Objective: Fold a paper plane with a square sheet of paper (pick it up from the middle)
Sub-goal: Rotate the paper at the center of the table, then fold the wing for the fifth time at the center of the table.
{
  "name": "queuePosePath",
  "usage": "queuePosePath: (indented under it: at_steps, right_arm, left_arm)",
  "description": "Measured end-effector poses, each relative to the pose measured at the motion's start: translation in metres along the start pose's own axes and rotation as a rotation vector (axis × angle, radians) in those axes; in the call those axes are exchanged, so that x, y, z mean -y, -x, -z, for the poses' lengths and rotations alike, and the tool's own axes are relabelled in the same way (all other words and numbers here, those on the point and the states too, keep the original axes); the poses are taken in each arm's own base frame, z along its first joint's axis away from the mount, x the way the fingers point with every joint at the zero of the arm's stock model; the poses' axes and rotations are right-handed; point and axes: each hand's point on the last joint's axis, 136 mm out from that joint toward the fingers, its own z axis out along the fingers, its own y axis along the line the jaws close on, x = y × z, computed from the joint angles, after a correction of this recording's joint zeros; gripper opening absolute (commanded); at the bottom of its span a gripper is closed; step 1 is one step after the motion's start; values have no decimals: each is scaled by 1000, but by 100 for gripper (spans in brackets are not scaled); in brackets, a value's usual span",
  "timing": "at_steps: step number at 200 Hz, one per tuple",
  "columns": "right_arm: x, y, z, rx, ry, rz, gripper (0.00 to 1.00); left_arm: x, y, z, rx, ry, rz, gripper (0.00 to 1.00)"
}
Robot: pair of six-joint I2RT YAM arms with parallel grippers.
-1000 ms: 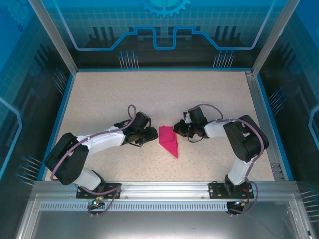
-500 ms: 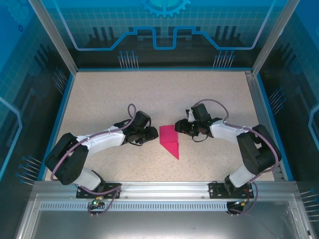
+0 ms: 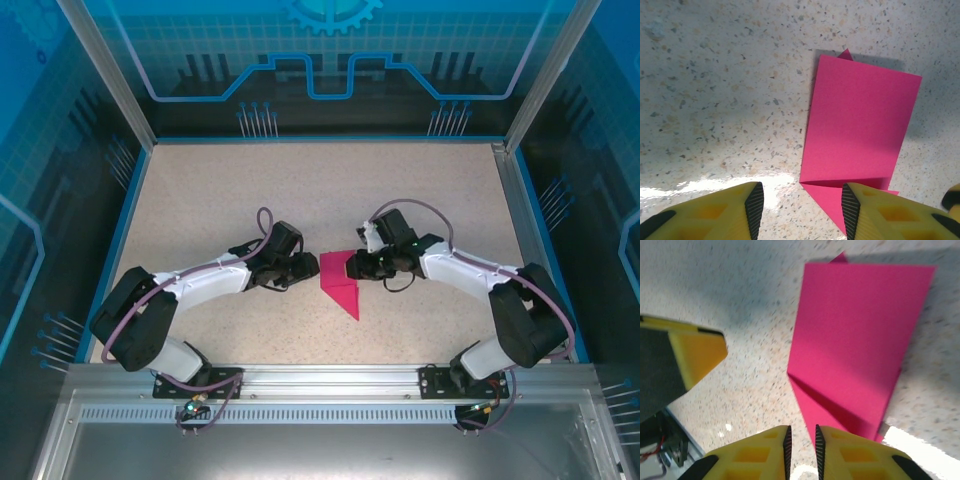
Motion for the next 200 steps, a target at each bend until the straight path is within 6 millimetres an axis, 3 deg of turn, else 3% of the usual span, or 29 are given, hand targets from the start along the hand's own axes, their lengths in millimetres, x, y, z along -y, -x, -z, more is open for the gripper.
queuePosePath:
  at_steps: [54,135,200]
  right_arm:
    - [-7,-16,-9,-58,9,22,17]
    - [22,-32,-37,-150,-66,-34,15]
    - [40,-36,-44,-147,-60,-79,17]
  left_arm:
    - [1,-3,-11,-34,-20,14,49]
    - [3,-12,-20,-91,-40,16,49]
    - [9,-16,-26,-134,-55,19,50]
